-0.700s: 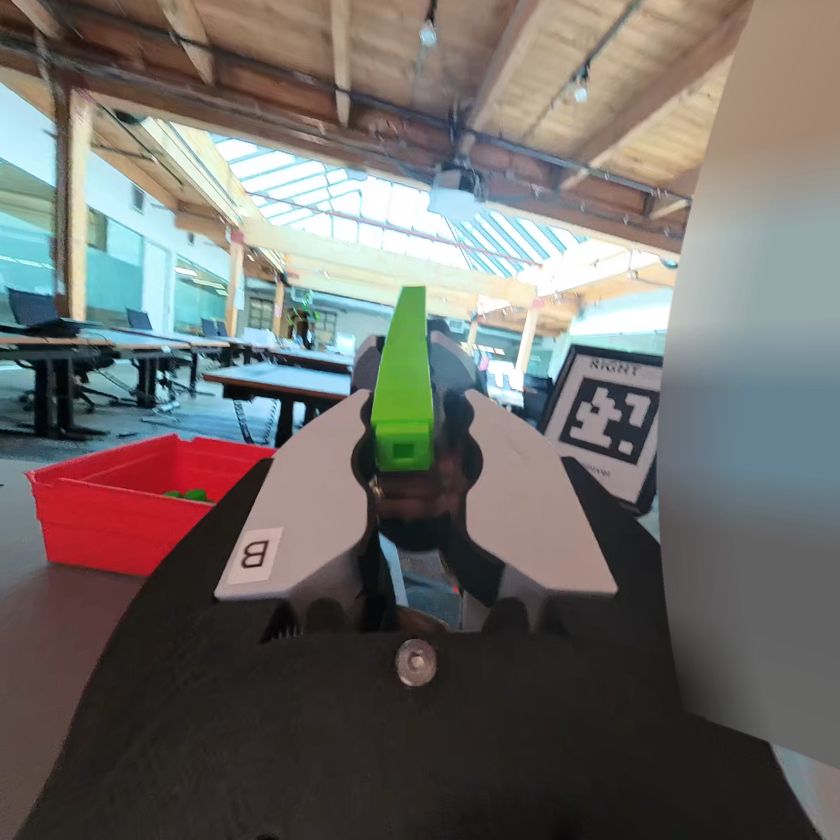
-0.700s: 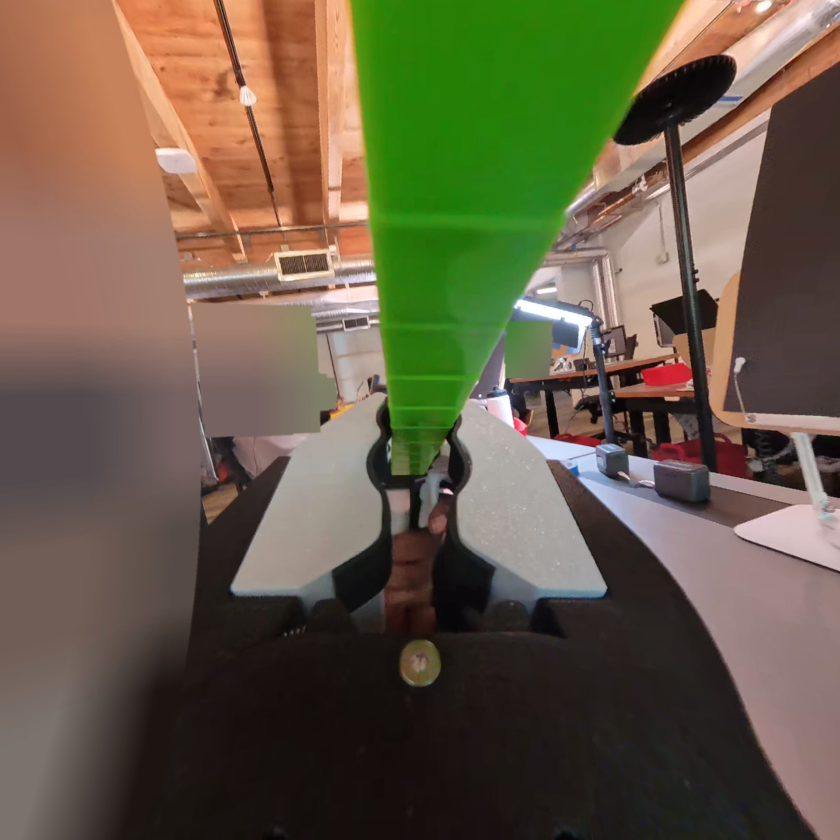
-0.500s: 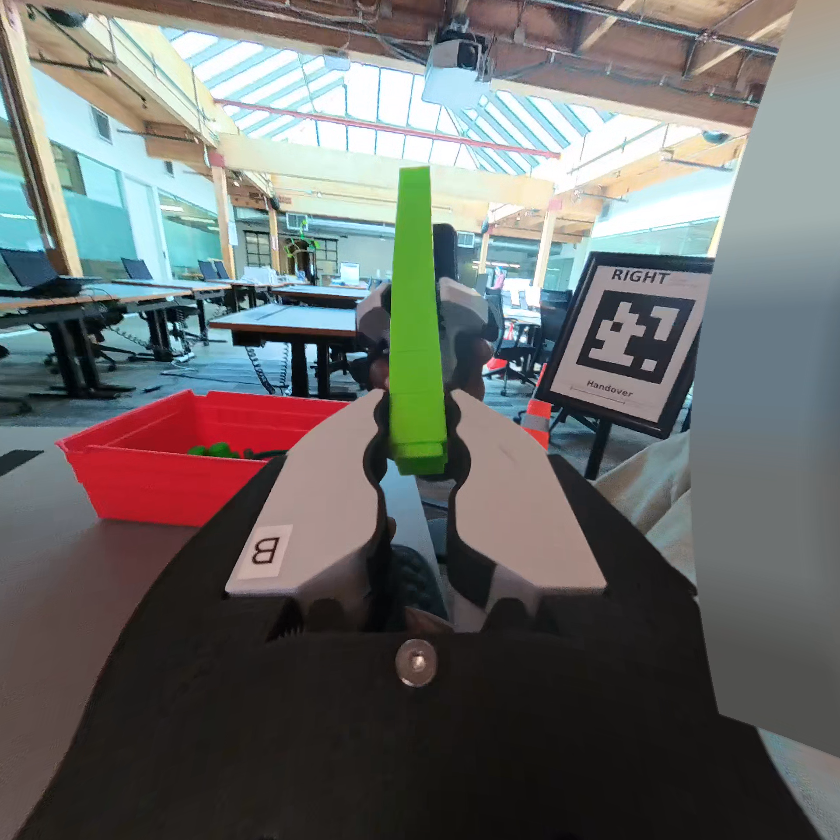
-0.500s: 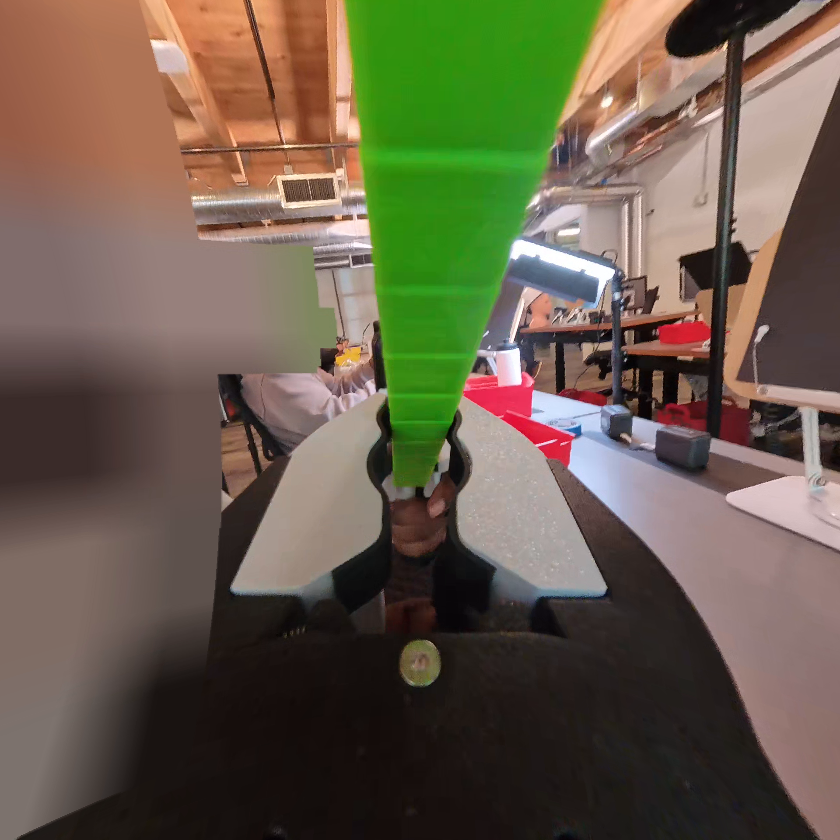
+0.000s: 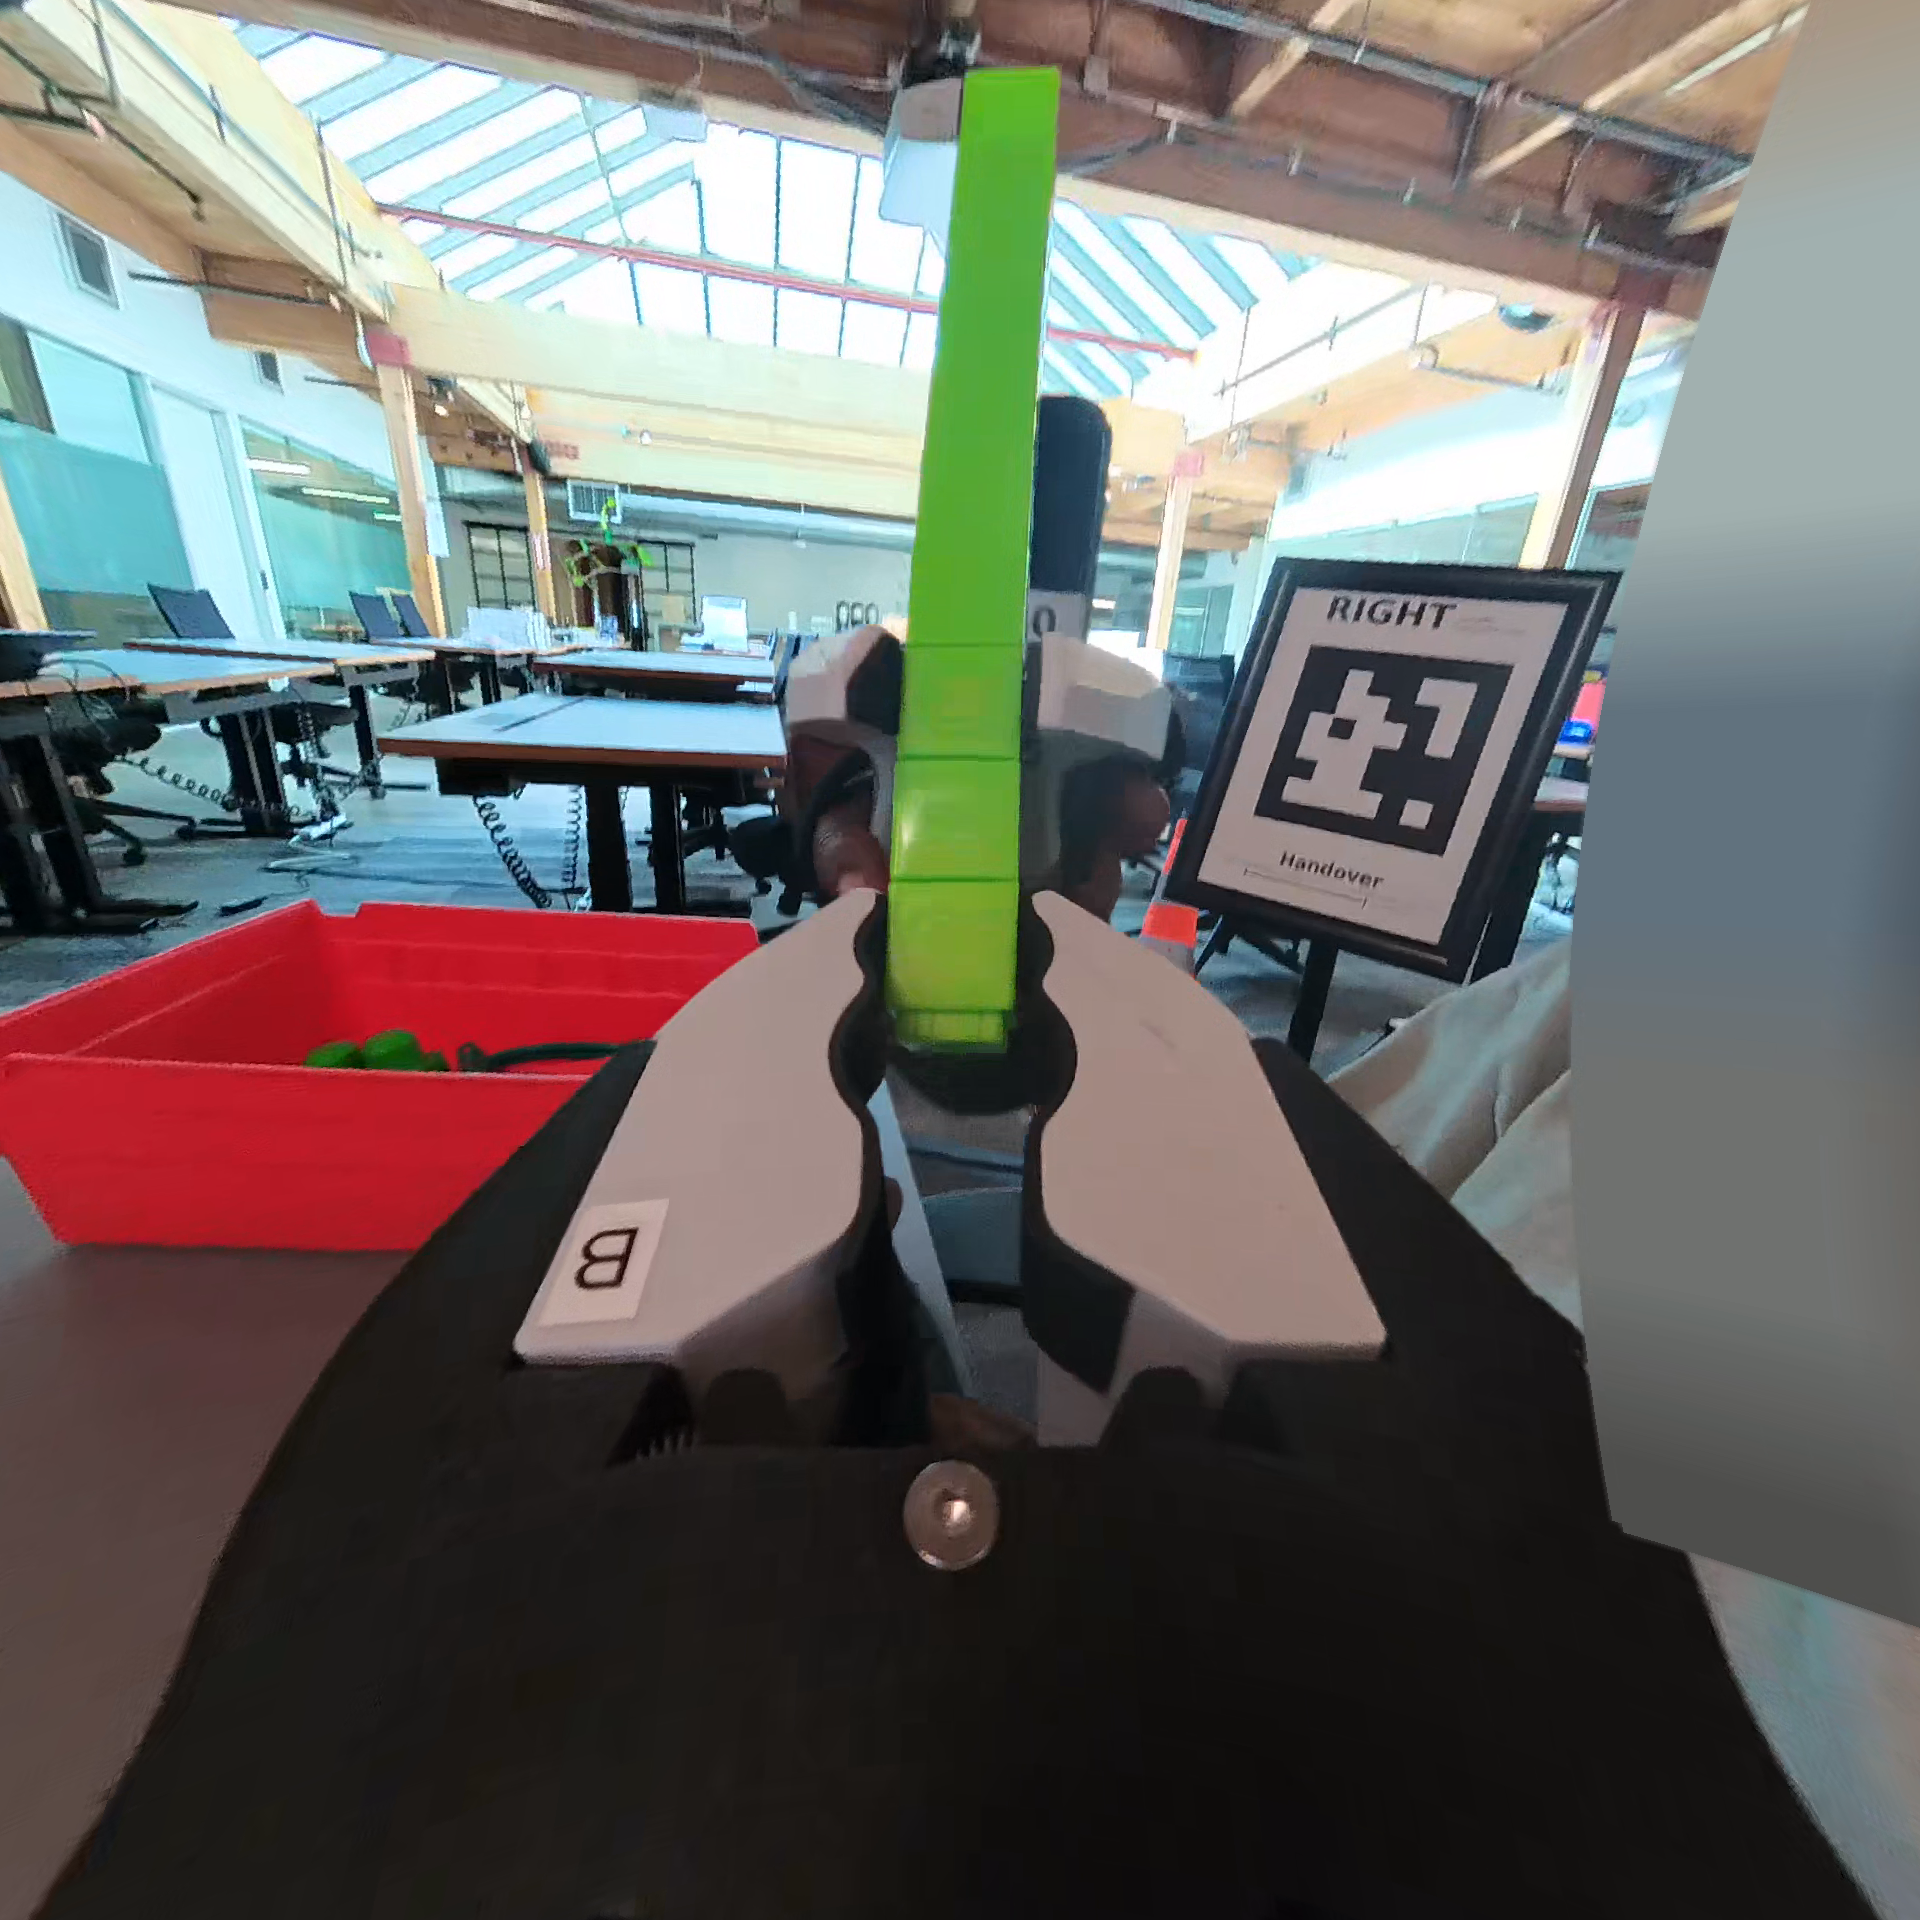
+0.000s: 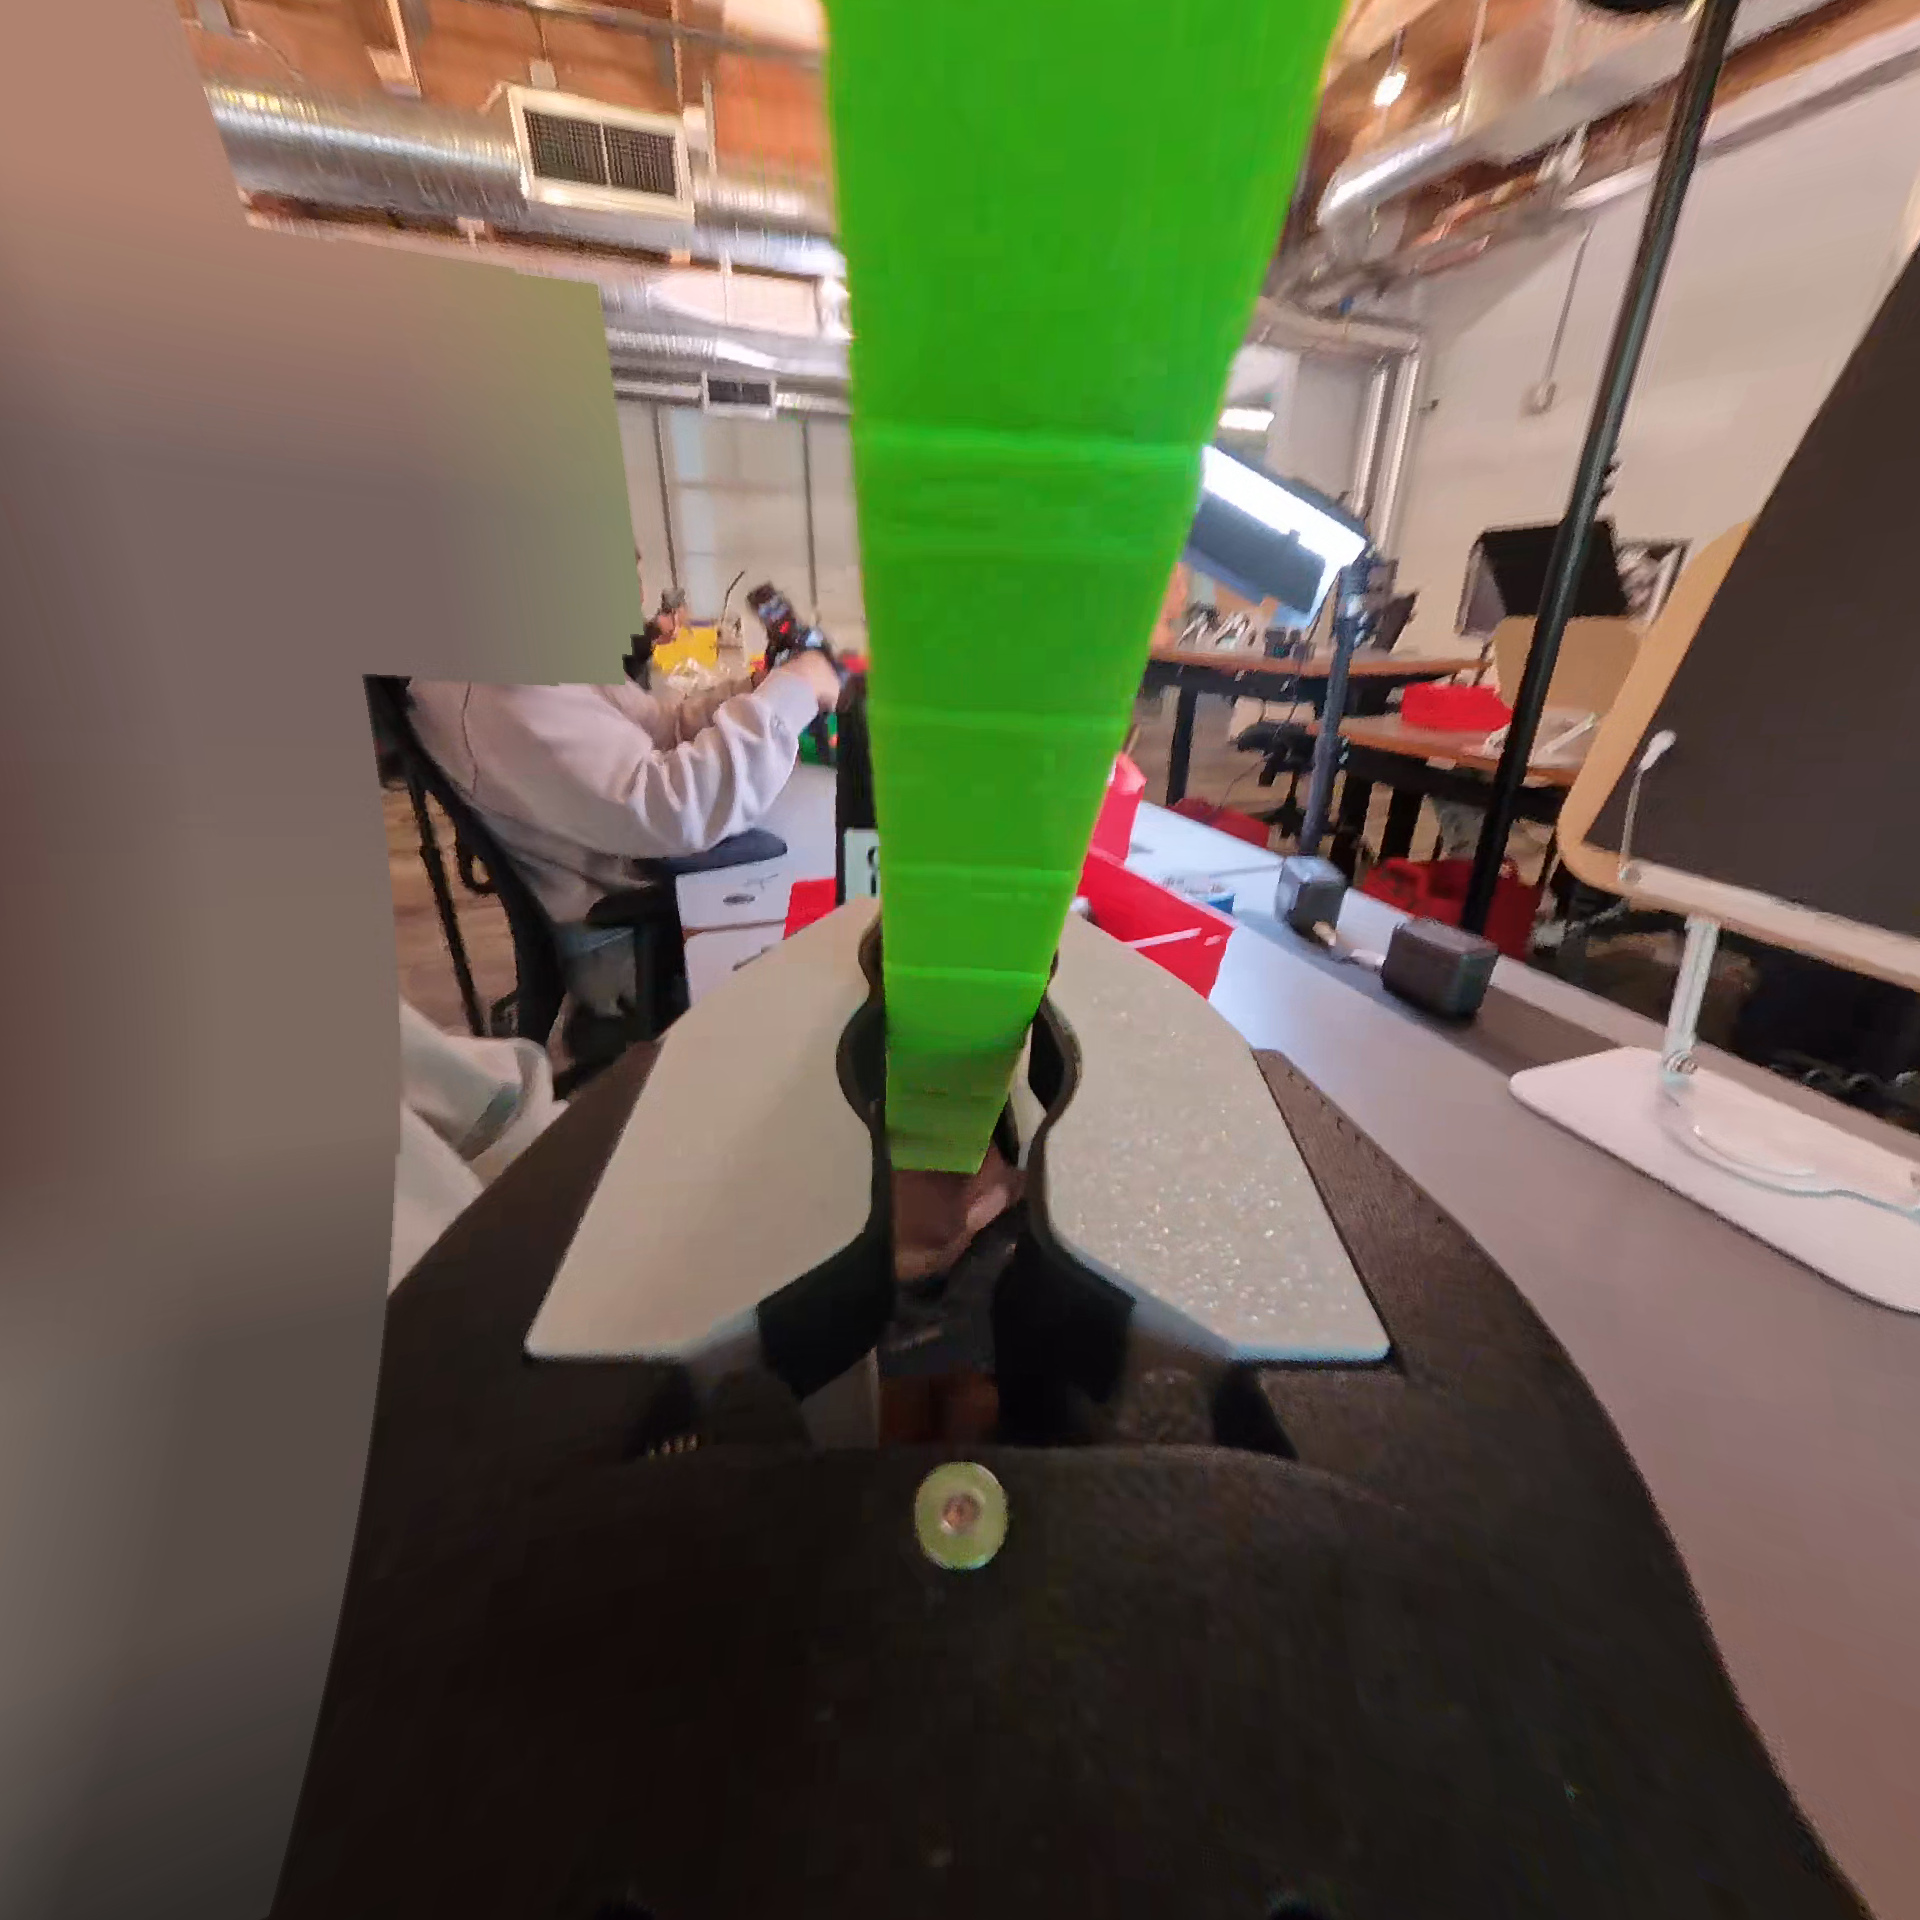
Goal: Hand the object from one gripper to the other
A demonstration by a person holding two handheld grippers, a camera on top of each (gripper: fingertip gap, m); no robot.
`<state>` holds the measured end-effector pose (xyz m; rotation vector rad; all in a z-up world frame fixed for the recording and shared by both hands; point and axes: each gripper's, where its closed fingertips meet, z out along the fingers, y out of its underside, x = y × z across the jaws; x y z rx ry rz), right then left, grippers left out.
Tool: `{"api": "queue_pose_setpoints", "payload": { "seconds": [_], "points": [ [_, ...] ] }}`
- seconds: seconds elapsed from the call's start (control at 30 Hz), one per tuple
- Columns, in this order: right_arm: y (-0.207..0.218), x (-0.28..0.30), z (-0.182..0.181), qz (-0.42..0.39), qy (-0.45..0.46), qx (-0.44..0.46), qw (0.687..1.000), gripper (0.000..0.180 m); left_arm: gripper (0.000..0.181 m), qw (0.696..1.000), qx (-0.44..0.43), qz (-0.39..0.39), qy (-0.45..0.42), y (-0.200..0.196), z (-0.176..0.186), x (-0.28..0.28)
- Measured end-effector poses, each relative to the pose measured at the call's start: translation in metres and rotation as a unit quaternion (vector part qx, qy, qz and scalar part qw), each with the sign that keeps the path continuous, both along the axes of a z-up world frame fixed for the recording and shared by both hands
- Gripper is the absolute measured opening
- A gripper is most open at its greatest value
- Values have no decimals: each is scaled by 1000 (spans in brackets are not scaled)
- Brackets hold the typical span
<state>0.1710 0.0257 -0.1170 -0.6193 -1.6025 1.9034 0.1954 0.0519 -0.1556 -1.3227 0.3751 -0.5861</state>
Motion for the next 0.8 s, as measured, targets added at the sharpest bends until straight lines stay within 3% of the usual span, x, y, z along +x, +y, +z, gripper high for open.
{"api": "queue_pose_setpoints", "payload": {
  "seconds": [0.17, 0.23, 0.37, 0.5, 0.6, 0.67, 0.8],
  "points": [
    [-6, -5, -12, -12, -24, 35, 999, 23, 23, 1000, 0, -14, -7, 6, -5, 8],
    [-2, -5, -17, -18, -36, 55, 998, 23, 45, 998, -27, -23, 47, -2, -13, 6],
    [-5, -9, -48, -16, -94, 138, 986, 23, 55, 999, 10, 19, 49, -21, 9, -17],
    [-20, -16, -76, 7, -138, 184, 973, 23, 55, 998, 14, 36, 55, -22, 12, -16],
    [-31, -16, -90, 25, -155, 207, 966, 23, 36, 996, 2, 54, 66, -13, 7, -12],
    [-36, -16, -92, 31, -154, 211, 965, 23, 22, 997, 3, 35, 62, -15, 7, -8],
    [-33, -17, -84, 34, -119, 194, 973, 25, 23, 998, 36, 47, 12, -20, 24, -18]
  ]
}}
